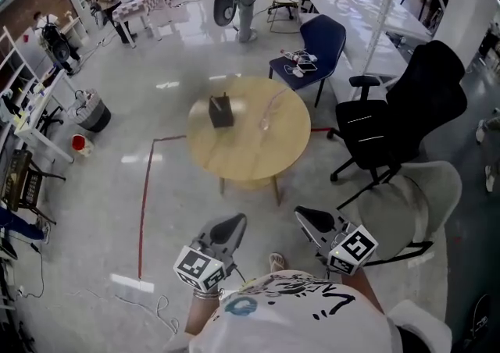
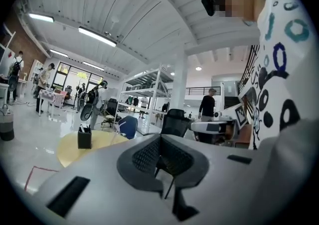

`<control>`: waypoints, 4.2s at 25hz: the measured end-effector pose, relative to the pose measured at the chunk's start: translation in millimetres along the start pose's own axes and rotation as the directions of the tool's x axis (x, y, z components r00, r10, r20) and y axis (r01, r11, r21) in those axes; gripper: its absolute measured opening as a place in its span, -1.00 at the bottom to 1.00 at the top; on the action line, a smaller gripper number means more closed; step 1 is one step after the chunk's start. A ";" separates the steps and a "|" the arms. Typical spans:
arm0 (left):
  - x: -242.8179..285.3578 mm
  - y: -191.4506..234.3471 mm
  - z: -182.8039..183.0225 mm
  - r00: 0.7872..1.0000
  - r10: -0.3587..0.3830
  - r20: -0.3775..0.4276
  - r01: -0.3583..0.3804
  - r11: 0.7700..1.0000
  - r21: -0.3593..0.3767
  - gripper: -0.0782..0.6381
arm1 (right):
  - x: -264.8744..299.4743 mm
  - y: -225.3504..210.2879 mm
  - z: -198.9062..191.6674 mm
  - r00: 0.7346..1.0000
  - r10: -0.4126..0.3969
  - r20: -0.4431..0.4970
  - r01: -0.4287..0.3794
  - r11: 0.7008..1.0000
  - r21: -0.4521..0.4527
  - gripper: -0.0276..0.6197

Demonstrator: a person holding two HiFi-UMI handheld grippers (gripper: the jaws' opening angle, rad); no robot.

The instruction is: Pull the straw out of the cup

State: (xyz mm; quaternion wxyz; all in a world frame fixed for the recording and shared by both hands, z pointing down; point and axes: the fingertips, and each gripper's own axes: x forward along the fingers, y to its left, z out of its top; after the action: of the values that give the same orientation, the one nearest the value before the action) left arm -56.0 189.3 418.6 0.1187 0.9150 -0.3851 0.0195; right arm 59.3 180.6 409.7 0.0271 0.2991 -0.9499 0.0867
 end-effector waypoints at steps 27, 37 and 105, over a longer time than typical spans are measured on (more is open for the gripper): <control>119.1 78.0 2.3 0.998 0.056 -0.037 -0.057 0.998 -0.017 -0.74 | 58.0 -127.6 -5.1 0.998 0.056 -0.014 -0.056 0.998 0.027 -0.82; 182.8 159.0 32.2 0.999 -0.009 -0.052 0.009 1.000 0.004 -0.74 | 128.2 -191.8 12.0 1.000 0.021 -0.007 -0.020 0.999 0.043 -0.82; 352.0 362.6 -15.5 0.977 -0.077 -0.197 0.045 0.986 -0.161 -0.74 | 324.6 -416.9 -76.1 0.952 -0.130 -0.278 0.217 0.927 0.307 -0.63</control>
State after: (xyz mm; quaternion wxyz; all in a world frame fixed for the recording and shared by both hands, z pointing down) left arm -65.1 -298.3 551.7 0.2287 0.9076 -0.3431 0.0788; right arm 32.0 -324.6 580.0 0.1045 0.3693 -0.8796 0.2809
